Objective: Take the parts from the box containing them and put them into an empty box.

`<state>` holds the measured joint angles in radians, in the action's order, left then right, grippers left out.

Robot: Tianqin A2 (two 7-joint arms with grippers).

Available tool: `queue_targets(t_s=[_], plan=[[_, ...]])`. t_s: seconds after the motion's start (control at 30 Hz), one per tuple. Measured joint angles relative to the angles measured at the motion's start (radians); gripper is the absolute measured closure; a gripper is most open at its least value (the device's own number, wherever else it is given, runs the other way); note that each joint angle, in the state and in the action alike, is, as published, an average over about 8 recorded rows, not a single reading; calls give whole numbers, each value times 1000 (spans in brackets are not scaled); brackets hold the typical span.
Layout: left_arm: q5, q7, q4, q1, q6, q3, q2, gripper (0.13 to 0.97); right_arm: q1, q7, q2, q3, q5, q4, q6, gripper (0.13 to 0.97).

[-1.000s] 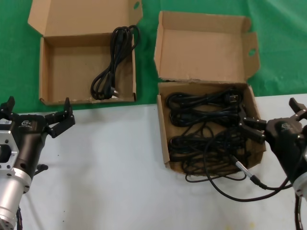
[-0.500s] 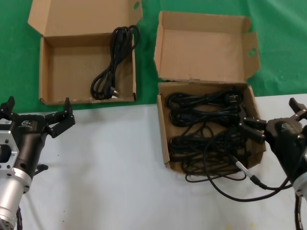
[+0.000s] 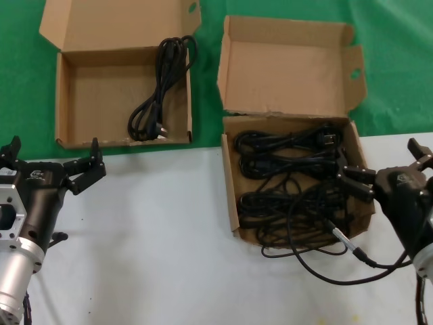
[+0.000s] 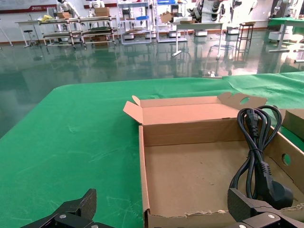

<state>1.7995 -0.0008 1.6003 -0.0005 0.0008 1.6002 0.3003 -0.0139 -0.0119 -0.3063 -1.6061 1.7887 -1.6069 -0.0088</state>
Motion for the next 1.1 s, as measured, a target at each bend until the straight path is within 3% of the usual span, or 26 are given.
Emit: queue_targets(t_s=[1.1], plan=[[0, 0, 0, 0, 0, 0, 0, 132, 0, 0, 0, 0, 0, 0, 0, 129]])
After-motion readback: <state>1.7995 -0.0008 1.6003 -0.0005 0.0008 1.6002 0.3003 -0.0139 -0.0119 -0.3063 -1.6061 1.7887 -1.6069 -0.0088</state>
